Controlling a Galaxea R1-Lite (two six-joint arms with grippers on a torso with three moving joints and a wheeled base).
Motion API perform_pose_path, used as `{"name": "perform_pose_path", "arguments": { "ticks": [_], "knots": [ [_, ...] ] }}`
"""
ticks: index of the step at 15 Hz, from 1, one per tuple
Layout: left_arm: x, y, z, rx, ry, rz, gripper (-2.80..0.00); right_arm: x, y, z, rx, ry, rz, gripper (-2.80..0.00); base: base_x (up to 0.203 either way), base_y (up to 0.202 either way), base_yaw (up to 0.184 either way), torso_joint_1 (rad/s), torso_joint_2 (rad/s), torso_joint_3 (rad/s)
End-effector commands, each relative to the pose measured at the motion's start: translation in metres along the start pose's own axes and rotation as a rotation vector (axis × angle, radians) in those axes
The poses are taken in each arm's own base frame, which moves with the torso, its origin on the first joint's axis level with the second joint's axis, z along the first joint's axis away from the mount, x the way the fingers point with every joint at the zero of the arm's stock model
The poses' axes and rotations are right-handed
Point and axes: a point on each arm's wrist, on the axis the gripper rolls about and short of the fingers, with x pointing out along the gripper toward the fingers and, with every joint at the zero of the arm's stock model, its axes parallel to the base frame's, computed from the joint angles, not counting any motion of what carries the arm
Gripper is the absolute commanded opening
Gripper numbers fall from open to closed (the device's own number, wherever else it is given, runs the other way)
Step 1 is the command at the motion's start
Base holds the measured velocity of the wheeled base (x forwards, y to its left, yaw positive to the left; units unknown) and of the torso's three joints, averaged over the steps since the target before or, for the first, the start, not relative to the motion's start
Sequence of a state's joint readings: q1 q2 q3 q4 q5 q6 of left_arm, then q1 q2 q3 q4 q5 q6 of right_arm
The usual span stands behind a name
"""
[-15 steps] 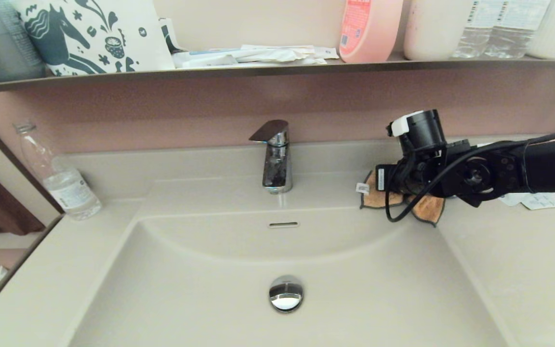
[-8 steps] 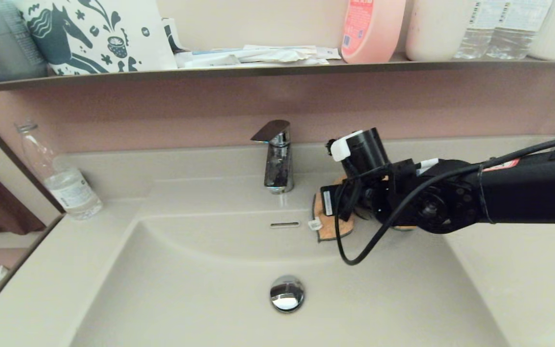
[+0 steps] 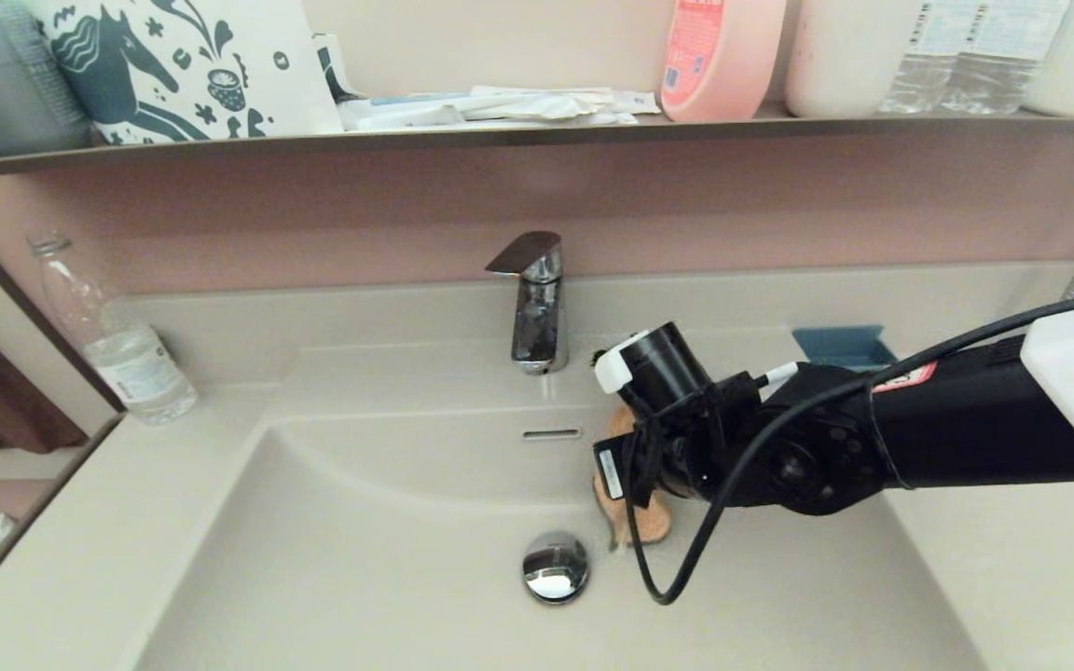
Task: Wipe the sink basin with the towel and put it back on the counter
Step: Wipe the sink
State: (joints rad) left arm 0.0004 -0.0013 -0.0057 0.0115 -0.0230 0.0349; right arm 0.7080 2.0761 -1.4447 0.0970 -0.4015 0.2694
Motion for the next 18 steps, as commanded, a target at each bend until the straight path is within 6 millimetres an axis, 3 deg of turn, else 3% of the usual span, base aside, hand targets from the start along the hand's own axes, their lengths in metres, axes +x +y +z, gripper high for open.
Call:
{"name": "perform_pose_path", "arguments": {
  "ticks": [1,4,8,12,15,18],
  "knots": [
    [0.000,0.000,0.000,0.000,0.000,0.001,-2.80,-0.003,-0.026,0.010,0.051,-0.031,-0.056,-2.80,0.000,0.000,0.000,0.000,0.00,0.000],
    [0.000,0.000,0.000,0.000,0.000,0.001,-2.80,-0.018,-0.055,0.024,0.104,-0.067,-0.091,-2.80,0.000,0.000,0.000,0.000,0.00,0.000],
    [0.000,0.000,0.000,0.000,0.001,0.000,-2.80,-0.041,-0.066,0.031,0.119,-0.082,-0.094,-2.80,0.000,0.000,0.000,0.000,0.00,0.000],
    [0.000,0.000,0.000,0.000,0.002,0.001,-2.80,-0.028,-0.076,0.031,0.135,-0.071,-0.126,-2.80,0.000,0.000,0.000,0.000,0.00,0.000],
    [0.000,0.000,0.000,0.000,0.001,0.000,-2.80,-0.014,-0.096,0.029,0.161,-0.045,-0.180,-2.80,0.000,0.000,0.000,0.000,0.00,0.000],
    [0.000,0.000,0.000,0.000,0.001,0.000,-2.80,-0.015,-0.119,0.029,0.194,-0.038,-0.229,-2.80,0.000,0.000,0.000,0.000,0.00,0.000]
  ]
}}
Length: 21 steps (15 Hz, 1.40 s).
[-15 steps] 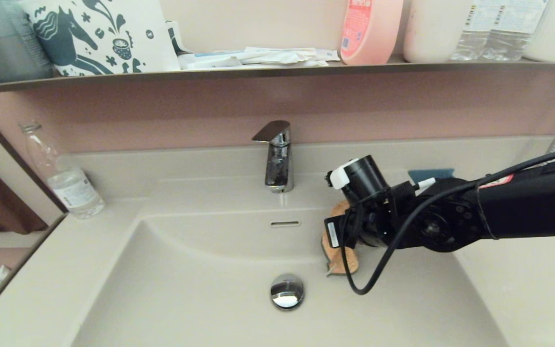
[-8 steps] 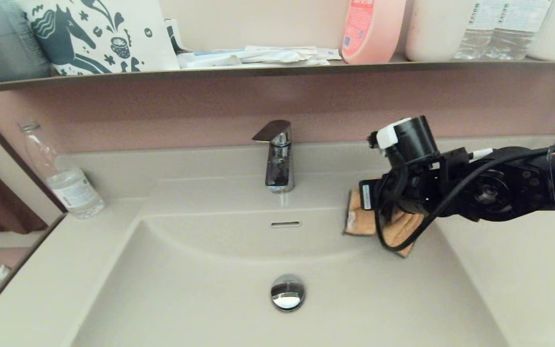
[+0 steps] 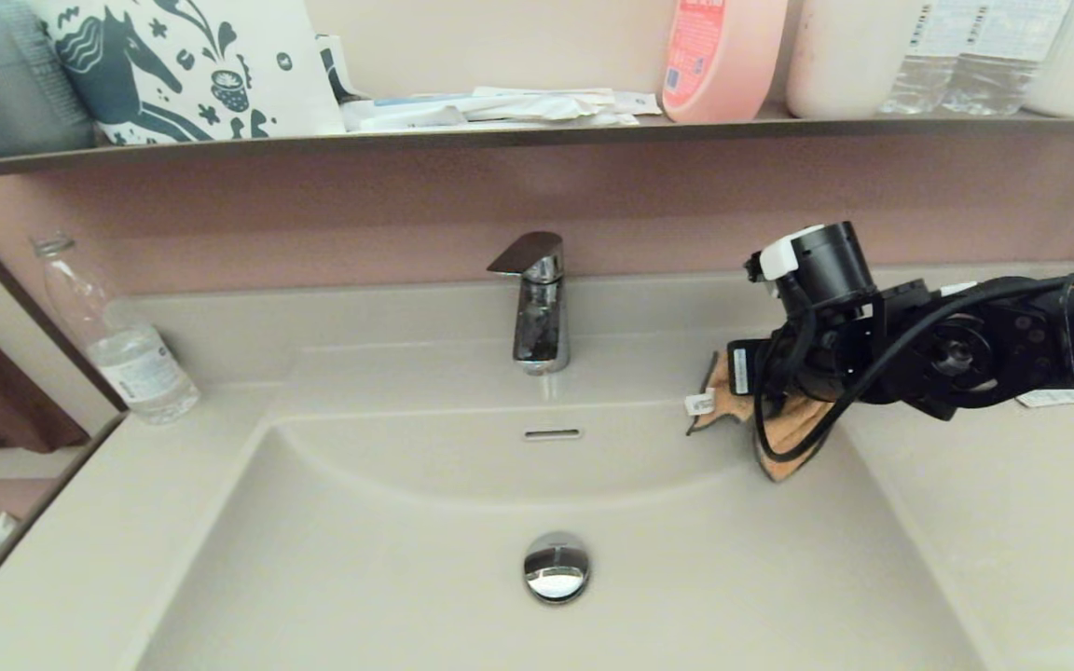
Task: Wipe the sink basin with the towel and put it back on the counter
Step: Wipe the sink
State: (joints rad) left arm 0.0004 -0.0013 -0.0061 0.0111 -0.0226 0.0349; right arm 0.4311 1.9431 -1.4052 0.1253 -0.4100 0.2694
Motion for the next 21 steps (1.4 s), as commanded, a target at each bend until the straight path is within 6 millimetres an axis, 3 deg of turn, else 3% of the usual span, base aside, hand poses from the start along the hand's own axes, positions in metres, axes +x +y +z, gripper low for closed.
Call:
{"name": "perform_pose_path", "arguments": {
  "ticks": [1,5,8,11,15,21],
  "knots": [
    [0.000,0.000,0.000,0.000,0.002,0.000,-2.80,0.000,-0.013,-0.001,0.011,0.016,-0.030,-2.80,0.000,0.000,0.000,0.000,0.00,0.000],
    [0.000,0.000,0.000,0.000,0.001,-0.001,-2.80,-0.021,-0.032,0.004,0.037,-0.007,-0.046,-2.80,0.000,0.000,0.000,0.000,0.00,0.000],
    [0.000,0.000,0.000,0.000,0.002,-0.001,-2.80,-0.060,-0.042,0.015,0.053,-0.050,-0.022,-2.80,0.000,0.000,0.000,0.000,0.00,0.000],
    [0.000,0.000,0.000,0.000,0.002,-0.001,-2.80,-0.112,-0.063,0.021,0.068,-0.077,-0.015,-2.80,0.000,0.000,0.000,0.000,0.00,0.000],
    [0.000,0.000,0.000,0.000,0.002,0.000,-2.80,-0.163,-0.110,0.020,0.101,-0.079,-0.112,-2.80,0.000,0.000,0.000,0.000,0.00,0.000],
    [0.000,0.000,0.000,0.000,0.001,0.001,-2.80,-0.182,-0.186,0.018,0.127,-0.063,-0.348,-2.80,0.000,0.000,0.000,0.000,0.00,0.000]
  ]
}}
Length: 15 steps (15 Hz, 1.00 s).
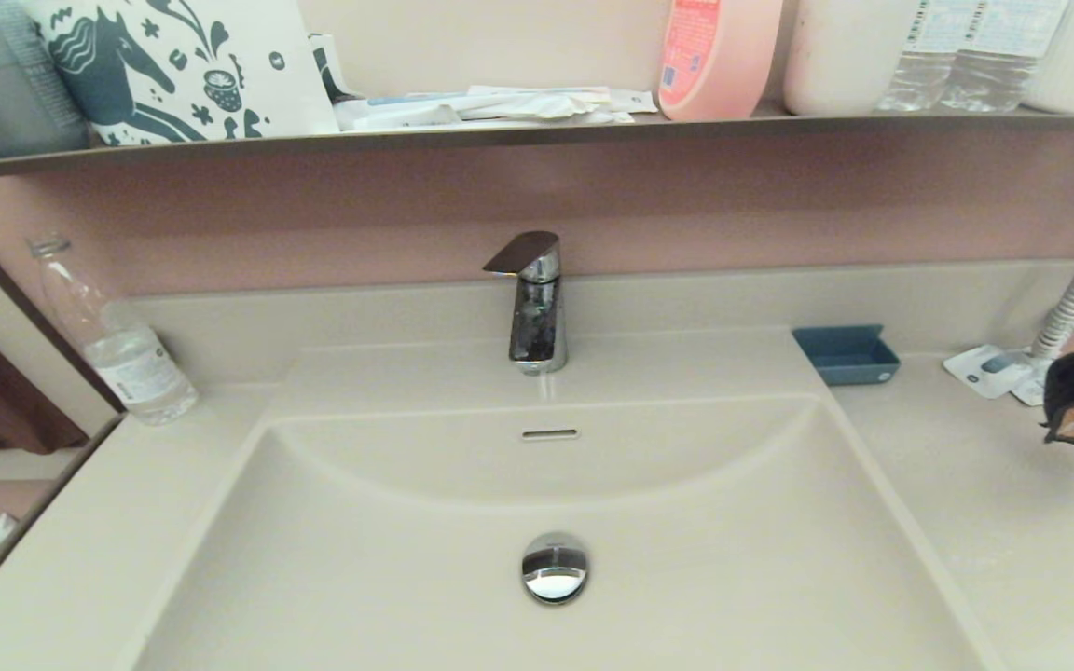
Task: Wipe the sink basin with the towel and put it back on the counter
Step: Wipe the sink
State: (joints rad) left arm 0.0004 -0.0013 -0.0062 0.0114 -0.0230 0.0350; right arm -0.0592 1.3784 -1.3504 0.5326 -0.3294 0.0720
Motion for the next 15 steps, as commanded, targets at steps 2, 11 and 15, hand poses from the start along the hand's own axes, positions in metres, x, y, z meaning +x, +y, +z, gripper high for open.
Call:
{"name": "perform_pose_path", "arguments": {
  "ticks": [2,11,15],
  "knots": [
    [0.000,0.000,0.000,0.000,0.001,0.001,-2.80,-0.001,-0.025,-0.002,0.038,0.006,-0.033,-2.80,0.000,0.000,0.000,0.000,0.00,0.000],
    [0.000,0.000,0.000,0.000,0.001,0.000,-2.80,0.055,-0.035,-0.064,0.016,0.163,0.025,-2.80,0.000,0.000,0.000,0.000,0.00,0.000],
    [0.000,0.000,0.000,0.000,0.001,0.000,-2.80,0.081,-0.051,-0.074,0.027,0.239,-0.077,-2.80,0.000,0.000,0.000,0.000,0.00,0.000]
  ]
}}
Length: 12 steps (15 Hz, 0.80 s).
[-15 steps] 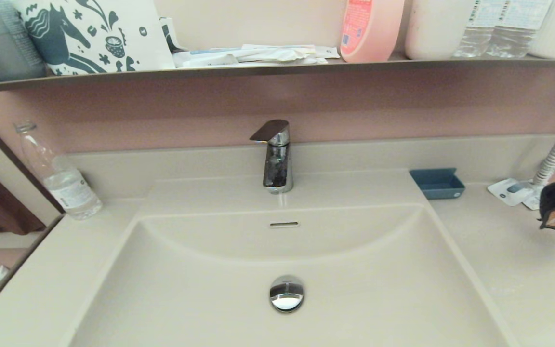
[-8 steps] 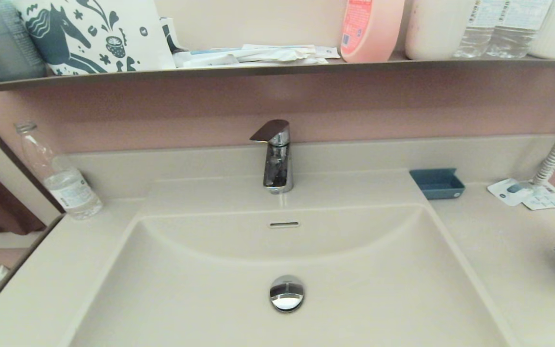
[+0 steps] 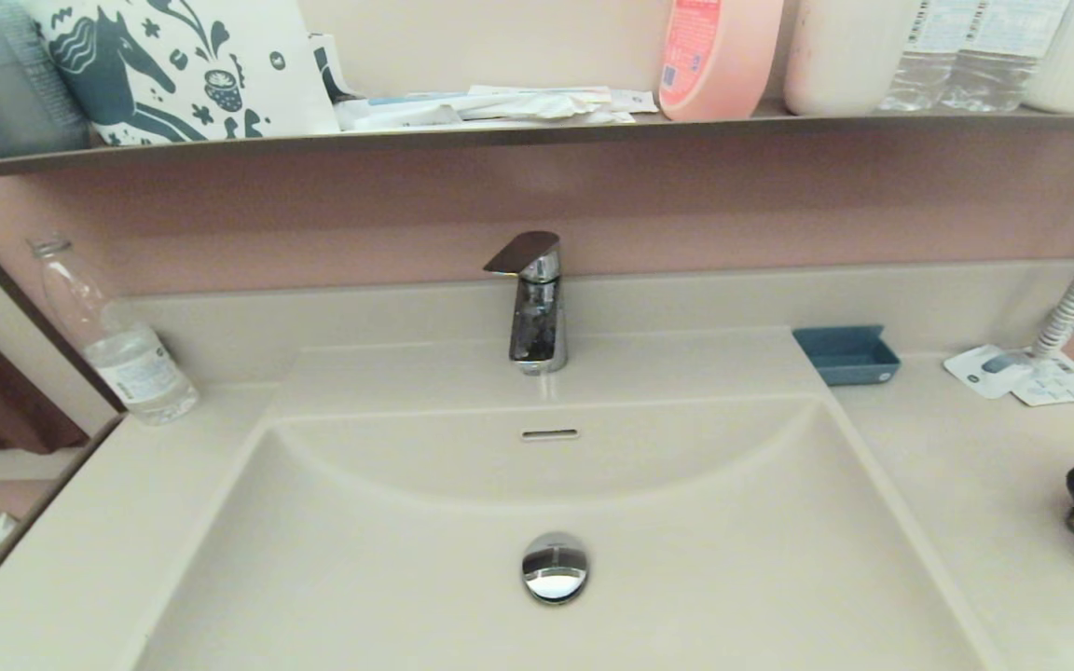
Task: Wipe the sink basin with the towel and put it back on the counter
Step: Wipe the sink
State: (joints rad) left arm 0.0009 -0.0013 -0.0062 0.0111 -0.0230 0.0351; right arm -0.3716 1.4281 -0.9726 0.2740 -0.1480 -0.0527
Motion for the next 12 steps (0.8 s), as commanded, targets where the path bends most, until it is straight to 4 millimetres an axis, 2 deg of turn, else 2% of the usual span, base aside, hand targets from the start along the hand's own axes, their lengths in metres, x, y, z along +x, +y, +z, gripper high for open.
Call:
{"name": "perform_pose_path", "arguments": {
  "ticks": [1,2,7,12],
  "knots": [
    [0.000,0.000,0.000,0.000,0.001,0.001,-2.80,0.011,-0.009,-0.002,-0.008,0.042,-0.044,-2.80,0.000,0.000,0.000,0.000,0.00,0.000],
    [0.000,0.000,0.000,0.000,0.002,0.000,-2.80,0.011,-0.013,-0.002,-0.024,0.047,-0.066,0.00,0.000,0.000,0.000,0.000,0.00,0.000],
    [0.000,0.000,0.000,0.000,0.001,0.001,-2.80,0.005,-0.015,0.002,-0.056,0.071,-0.142,0.00,0.000,0.000,0.000,0.000,0.00,0.000],
    [0.000,0.000,0.000,0.000,0.001,0.000,-2.80,-0.040,-0.009,0.035,-0.048,0.062,-0.128,0.00,0.000,0.000,0.000,0.000,0.00,0.000]
  ]
}}
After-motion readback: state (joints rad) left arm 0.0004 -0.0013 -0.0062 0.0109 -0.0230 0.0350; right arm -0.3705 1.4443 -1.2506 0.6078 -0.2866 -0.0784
